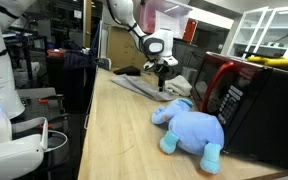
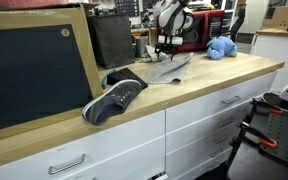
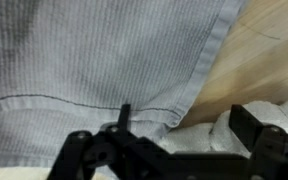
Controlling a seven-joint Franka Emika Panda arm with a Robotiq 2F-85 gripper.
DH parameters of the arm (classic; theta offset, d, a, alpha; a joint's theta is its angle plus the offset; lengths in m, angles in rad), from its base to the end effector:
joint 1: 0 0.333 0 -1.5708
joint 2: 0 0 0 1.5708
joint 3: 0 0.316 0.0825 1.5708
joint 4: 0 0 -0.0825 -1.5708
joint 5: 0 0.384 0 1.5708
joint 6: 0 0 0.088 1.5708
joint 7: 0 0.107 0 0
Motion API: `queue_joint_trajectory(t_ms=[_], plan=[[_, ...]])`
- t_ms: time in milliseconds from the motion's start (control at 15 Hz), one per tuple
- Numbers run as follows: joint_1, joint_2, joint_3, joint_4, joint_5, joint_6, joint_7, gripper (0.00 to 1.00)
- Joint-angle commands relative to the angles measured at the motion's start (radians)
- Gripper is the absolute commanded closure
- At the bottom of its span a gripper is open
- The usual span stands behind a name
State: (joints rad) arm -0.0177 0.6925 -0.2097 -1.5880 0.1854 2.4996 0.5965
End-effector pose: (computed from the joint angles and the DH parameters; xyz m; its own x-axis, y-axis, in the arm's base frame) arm 0.7066 -0.1399 0.2591 0.6025 -0.7754 0.1893 -0.7651 -0.6286 -0.1397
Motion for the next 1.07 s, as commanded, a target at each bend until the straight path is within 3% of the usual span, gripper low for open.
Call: queue_joint_trajectory(t_ms=[0, 200, 267, 333, 867, 933, 1000], plan=[[0.017, -0.001, -0.022, 0.004, -0.042, -0.052, 0.049, 0.0], [0.017, 0.004, -0.022, 0.002, -0.053, -0.06, 0.053, 0.01], [0.016, 0.006, -0.02, 0.003, -0.054, -0.059, 0.055, 0.05], [0.016, 0.007, -0.019, 0.005, -0.056, -0.061, 0.059, 0.25], [0.011, 0.003, -0.02, 0.011, -0.066, -0.067, 0.056, 0.84], [0.011, 0.001, -0.02, 0.012, -0.066, -0.068, 0.055, 0.68], [0.01, -0.002, -0.019, 0.012, -0.065, -0.071, 0.053, 0.45]])
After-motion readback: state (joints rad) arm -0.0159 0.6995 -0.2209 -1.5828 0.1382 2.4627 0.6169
